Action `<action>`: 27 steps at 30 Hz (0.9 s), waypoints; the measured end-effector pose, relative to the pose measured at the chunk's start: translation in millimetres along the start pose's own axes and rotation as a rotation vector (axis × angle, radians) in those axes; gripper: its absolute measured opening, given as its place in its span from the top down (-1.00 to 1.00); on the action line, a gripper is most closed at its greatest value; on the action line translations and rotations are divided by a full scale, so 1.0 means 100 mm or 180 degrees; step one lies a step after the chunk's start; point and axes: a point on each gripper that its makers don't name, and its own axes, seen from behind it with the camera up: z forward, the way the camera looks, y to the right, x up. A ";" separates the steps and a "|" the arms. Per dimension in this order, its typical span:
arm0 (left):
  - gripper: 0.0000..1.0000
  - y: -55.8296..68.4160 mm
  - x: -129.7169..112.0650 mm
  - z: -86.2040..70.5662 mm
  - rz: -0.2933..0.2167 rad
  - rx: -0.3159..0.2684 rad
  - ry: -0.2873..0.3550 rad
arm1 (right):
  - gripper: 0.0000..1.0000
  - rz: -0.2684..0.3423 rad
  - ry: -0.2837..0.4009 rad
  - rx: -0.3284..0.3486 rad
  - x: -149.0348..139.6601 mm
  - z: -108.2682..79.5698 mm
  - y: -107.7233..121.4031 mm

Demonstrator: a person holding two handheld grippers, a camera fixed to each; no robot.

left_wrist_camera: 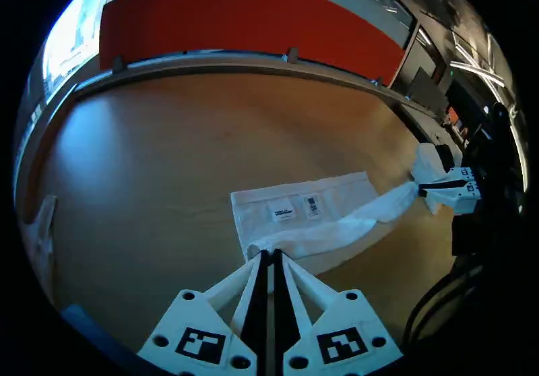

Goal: Fold towel

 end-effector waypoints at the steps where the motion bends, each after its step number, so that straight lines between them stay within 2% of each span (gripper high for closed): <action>1: 0.89 -0.01 -0.02 0.04 -0.0002 -0.0004 -0.0022 | 0.97 0.0004 -0.0021 -0.0003 -0.03 0.03 0.01; 8: 0.89 -0.03 -0.08 0.29 -0.0018 -0.0045 -0.0135 | 0.97 0.0038 -0.0120 -0.0057 -0.13 0.21 0.08; 14: 0.88 -0.11 -0.04 0.45 -0.0122 -0.0033 -0.0141 | 0.96 0.0114 -0.0118 -0.0119 -0.10 0.35 0.16; 26: 0.74 -0.27 0.05 0.58 -0.0106 0.0075 -0.0131 | 0.88 0.0138 -0.0099 -0.0293 -0.07 0.49 0.28; 27: 0.67 -0.28 0.06 0.59 -0.0107 0.0083 -0.0126 | 0.86 0.0134 -0.0092 -0.0313 -0.06 0.49 0.28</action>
